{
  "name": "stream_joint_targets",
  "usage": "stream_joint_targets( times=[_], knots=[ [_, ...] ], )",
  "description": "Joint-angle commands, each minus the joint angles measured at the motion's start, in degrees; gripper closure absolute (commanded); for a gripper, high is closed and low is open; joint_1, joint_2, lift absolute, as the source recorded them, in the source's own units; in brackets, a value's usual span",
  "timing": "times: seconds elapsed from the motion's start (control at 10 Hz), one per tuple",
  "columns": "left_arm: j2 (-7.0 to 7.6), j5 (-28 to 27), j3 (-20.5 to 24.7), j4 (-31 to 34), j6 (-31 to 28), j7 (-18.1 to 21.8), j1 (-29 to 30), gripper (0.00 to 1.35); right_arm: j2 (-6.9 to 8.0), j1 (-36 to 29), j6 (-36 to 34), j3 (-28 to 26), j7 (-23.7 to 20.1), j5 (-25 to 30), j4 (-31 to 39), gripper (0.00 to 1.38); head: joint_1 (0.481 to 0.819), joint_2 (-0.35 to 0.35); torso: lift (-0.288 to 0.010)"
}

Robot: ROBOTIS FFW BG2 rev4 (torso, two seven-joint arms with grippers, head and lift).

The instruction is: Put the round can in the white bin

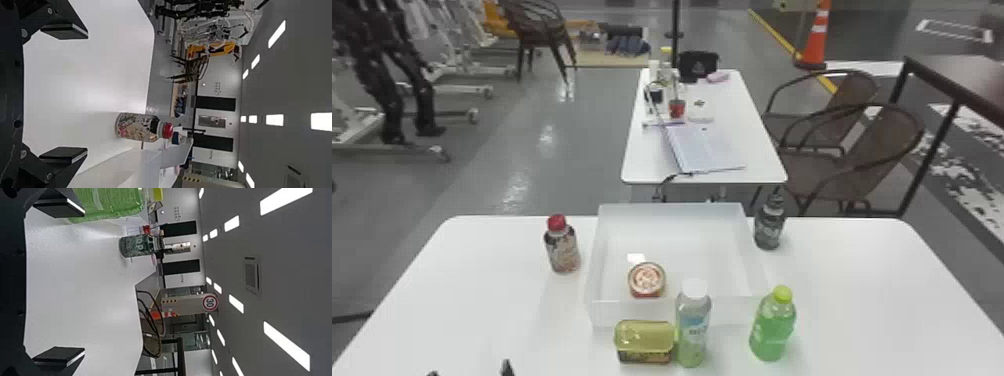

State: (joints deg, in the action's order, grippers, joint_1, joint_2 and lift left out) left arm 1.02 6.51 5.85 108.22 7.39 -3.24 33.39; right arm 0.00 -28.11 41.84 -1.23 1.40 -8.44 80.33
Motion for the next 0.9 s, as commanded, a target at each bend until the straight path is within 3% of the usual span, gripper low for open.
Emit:
stream_joint_targets(
  times=[0.0,0.8],
  knots=[
    [-0.05,-3.08,0.13,-1.52,3.69,-0.27,1.41,0.24,0.05,-0.11,0.00,0.00,0.00,0.00,0.00,0.07,0.549,0.000,-0.100],
    [-0.14,-4.84,-0.49,-3.63,7.12,-0.36,1.85,0.25,0.05,-0.46,-0.09,0.00,0.00,-0.09,0.27,0.07,0.549,0.000,-0.100]
  ],
)
